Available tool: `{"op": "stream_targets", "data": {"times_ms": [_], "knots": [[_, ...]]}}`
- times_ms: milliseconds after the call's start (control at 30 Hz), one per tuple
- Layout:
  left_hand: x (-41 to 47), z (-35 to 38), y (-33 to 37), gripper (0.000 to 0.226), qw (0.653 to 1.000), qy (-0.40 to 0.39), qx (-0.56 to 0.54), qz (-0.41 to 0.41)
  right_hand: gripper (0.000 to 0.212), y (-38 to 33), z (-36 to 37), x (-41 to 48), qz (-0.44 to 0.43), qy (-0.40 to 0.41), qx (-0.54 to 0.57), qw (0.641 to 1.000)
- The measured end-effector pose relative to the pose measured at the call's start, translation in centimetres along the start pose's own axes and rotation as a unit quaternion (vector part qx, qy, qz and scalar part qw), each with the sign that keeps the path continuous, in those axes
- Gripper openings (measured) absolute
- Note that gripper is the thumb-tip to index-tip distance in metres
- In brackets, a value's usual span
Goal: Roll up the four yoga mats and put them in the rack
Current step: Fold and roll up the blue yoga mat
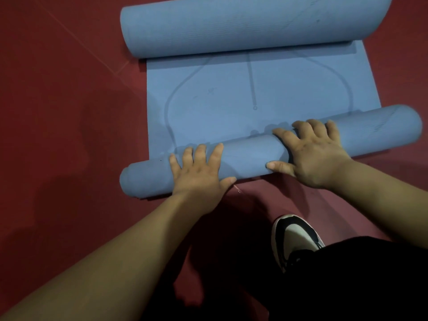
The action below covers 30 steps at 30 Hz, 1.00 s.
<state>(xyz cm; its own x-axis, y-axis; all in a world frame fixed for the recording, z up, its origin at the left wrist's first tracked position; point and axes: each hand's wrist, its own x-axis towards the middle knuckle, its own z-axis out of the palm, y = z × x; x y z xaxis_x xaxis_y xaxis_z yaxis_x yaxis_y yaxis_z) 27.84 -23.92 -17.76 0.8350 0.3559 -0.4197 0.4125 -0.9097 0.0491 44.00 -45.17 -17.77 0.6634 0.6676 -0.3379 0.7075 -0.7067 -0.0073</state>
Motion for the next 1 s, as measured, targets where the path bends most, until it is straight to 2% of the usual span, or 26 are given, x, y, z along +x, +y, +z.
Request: {"op": "stream_targets", "data": {"times_ms": [233,400,467,567,733,900,1000], "knots": [[1.2,-1.3,-0.4,0.084,1.000,-0.017,-0.018,-0.002,0.103,-0.6,0.1,0.1,0.016,-0.003,0.010,1.000],[-0.6,1.0,0.5,0.088,0.996,0.091,-0.012,0.009,0.107,-0.3,-0.8,0.9,0.021,-0.028,0.016,0.999],[-0.3,1.4,0.7,0.086,0.994,0.112,-0.016,-0.003,0.107,-0.5,-0.6,0.6,0.021,-0.025,0.013,0.999],[0.9,0.2,0.4,0.083,0.998,0.056,-0.015,-0.013,0.105,-0.7,0.2,0.3,0.018,0.005,0.015,1.000],[1.7,-1.2,0.4,0.082,0.999,0.025,-0.033,-0.018,0.105,0.0,-0.6,1.7,0.010,-0.014,-0.003,1.000],[0.3,0.6,1.0,0.087,0.994,0.110,-0.011,-0.013,0.107,-0.1,-1.2,2.2,0.011,-0.032,-0.006,0.999],[1.3,0.4,0.8,0.084,0.995,0.093,-0.016,-0.019,0.107,-0.5,-1.2,1.9,0.026,-0.033,0.002,0.999]]}}
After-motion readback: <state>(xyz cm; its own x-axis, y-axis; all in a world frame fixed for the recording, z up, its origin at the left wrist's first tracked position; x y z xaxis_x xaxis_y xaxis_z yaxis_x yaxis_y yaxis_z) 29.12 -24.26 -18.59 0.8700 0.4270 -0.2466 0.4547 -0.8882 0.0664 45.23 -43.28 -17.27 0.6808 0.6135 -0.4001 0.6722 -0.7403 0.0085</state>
